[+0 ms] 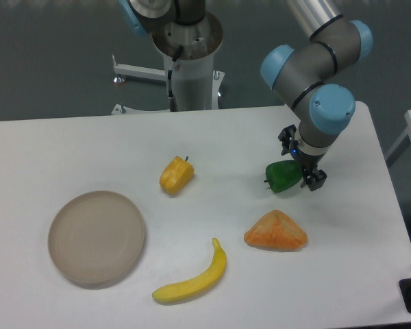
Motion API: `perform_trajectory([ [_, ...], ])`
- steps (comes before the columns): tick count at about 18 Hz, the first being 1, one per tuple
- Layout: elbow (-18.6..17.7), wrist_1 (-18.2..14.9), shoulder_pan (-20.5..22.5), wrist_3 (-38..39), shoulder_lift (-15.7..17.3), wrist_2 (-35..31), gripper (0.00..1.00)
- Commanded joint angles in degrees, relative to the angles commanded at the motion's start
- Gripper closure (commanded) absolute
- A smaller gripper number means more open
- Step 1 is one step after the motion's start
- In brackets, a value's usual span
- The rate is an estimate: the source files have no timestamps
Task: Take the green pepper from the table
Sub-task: 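Lower the open gripper around the green pepper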
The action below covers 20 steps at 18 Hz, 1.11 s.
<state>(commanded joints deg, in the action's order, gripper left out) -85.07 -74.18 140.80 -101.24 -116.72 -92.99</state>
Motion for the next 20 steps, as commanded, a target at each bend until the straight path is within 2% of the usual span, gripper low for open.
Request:
perform_trajectory([
  [8,-0.97,0.18,-0.09,-0.8,0.0,0.18,0.0],
  [14,-2.55,2.72,-0.18,-0.89,0.0,0.17,0.0],
  [20,-3.52,2.9,-0.26,-0.71,0.09,0.18,0.0],
])
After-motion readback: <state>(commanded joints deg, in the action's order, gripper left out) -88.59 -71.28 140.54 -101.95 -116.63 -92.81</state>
